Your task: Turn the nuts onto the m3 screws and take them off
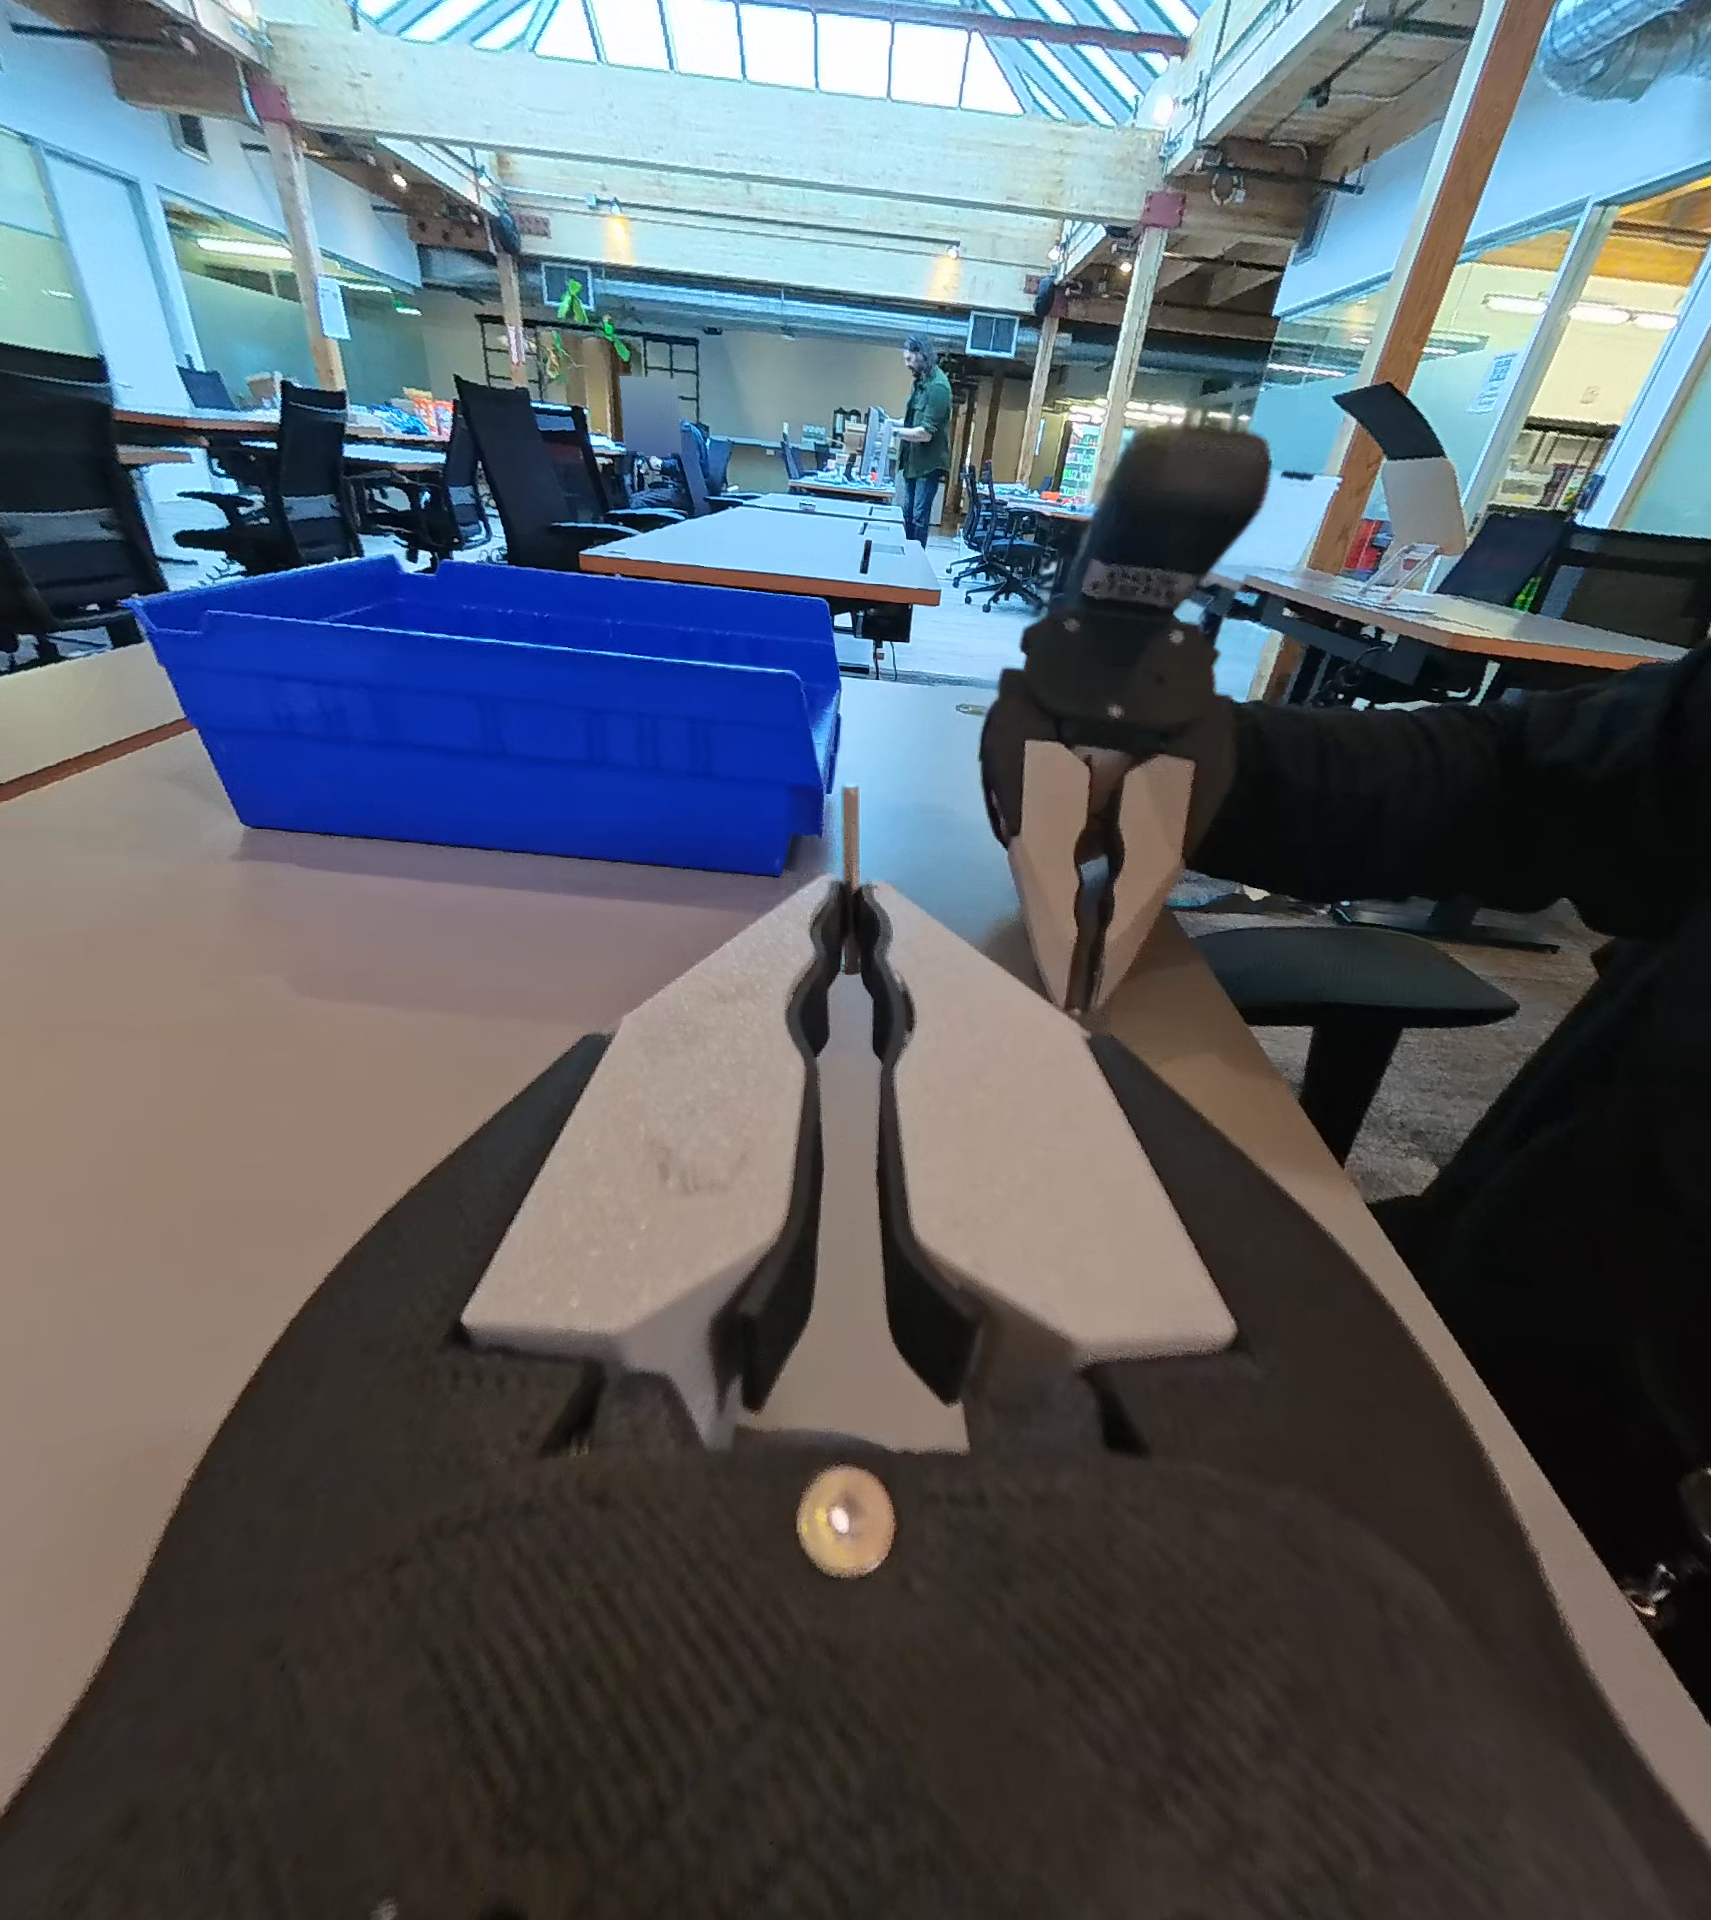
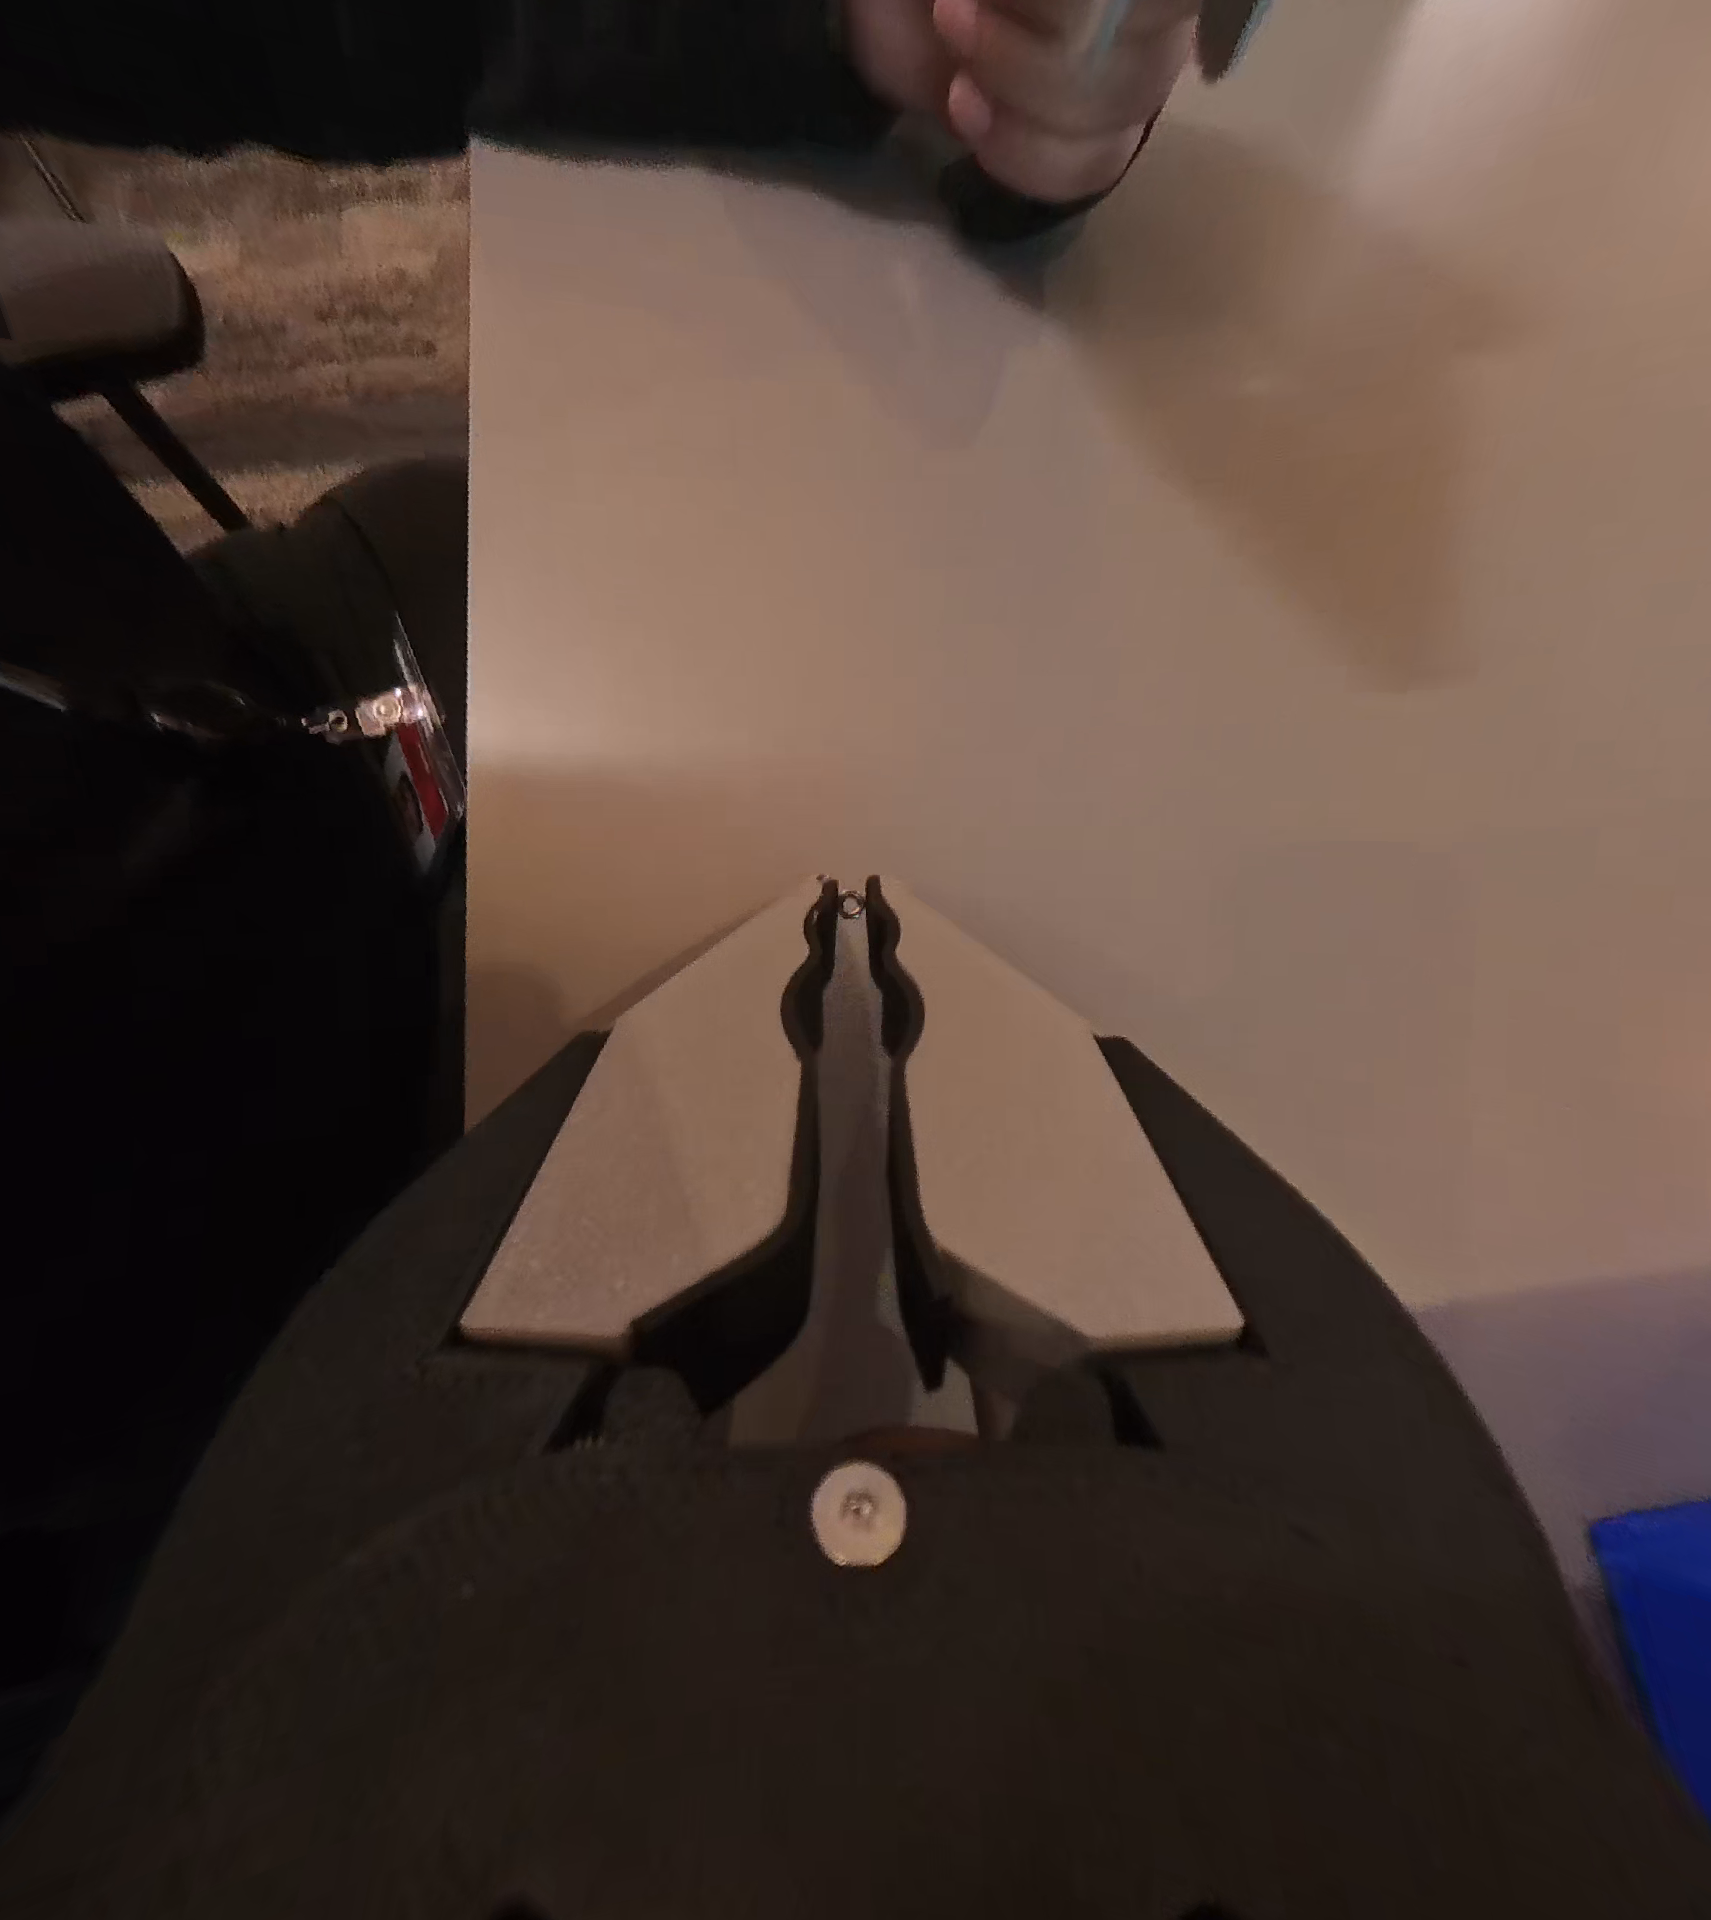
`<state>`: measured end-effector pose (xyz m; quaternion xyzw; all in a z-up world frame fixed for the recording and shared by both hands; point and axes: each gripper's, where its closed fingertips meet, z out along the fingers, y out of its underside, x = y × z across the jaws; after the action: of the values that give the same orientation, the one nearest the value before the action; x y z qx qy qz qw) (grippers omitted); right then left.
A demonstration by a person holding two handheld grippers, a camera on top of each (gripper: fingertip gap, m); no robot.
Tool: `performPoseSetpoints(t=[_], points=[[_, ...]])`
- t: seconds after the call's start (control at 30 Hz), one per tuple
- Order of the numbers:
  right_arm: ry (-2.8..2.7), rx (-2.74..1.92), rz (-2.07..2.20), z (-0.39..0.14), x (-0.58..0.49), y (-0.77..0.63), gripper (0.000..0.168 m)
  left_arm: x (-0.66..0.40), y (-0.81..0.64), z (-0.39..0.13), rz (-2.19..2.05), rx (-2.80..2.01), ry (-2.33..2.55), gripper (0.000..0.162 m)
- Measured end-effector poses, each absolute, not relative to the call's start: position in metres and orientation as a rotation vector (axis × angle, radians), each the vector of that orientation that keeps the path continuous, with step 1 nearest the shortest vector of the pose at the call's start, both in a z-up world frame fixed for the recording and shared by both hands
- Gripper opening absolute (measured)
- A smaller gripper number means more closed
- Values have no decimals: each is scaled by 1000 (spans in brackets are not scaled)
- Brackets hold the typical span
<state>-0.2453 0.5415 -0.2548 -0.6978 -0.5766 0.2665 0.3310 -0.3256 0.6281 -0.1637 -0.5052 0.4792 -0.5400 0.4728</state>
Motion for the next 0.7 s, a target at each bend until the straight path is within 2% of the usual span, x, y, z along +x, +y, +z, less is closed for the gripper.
performPoseSetpoints(t=[0.4,0.57,0.7], points=[[-1370,-1680,996,-139,-291,596,2,-304,607,-173,-1284,-1248,1267,0],[-1431,-1695,1018,-122,-318,614,0,-300,605,-174,-1261,-1261,1271,0],[-1480,-1740,933,-132,-328,625,0,-300,613,-174,-1285,-1309,1222,0]])
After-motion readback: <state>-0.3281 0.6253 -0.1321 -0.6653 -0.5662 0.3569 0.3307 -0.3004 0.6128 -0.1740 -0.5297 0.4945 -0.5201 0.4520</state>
